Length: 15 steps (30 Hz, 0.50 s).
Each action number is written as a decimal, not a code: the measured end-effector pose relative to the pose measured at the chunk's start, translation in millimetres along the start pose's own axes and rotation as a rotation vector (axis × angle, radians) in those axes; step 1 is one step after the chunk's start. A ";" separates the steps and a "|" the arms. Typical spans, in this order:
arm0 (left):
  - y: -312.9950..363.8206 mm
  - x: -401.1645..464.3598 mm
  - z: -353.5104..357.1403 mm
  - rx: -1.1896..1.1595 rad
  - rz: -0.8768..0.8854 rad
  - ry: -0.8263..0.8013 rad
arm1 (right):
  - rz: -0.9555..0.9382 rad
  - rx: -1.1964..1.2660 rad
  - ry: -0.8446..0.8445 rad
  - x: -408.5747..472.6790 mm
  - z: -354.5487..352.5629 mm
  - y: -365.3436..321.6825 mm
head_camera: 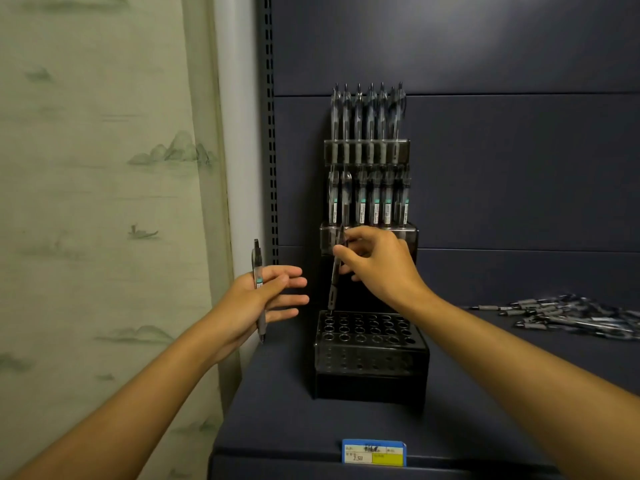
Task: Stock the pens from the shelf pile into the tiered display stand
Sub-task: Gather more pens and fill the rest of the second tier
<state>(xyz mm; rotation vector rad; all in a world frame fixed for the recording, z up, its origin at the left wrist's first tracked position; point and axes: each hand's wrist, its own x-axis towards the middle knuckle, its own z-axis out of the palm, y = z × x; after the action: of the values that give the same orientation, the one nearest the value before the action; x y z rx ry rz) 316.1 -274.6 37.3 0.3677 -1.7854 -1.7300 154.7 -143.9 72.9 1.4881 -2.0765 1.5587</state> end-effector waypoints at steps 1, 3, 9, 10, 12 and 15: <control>-0.2 -0.1 -0.5 0.002 -0.001 -0.001 | 0.004 0.002 -0.006 -1.0 0.8 -0.1; -0.3 -0.6 -1.9 0.010 0.000 -0.005 | 0.012 -0.001 -0.023 -3.5 3.6 0.0; -0.9 -3.0 -3.0 0.020 0.005 -0.012 | 0.043 -0.018 -0.079 -16.1 12.1 6.9; -0.8 -3.4 -2.9 0.022 0.006 -0.011 | 0.050 -0.027 -0.083 -17.7 13.3 9.3; -0.2 -3.9 -2.7 0.022 0.008 -0.012 | 0.054 -0.067 -0.081 -19.0 15.3 12.9; -0.2 -4.6 -2.3 0.022 0.009 -0.021 | 0.059 -0.172 -0.098 -19.0 15.8 15.4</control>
<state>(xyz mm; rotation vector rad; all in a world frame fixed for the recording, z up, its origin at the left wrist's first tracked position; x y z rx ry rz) 321.0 -273.7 35.9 0.3520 -1.8198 -1.7150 158.9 -145.3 44.1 1.4824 -2.2632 1.3116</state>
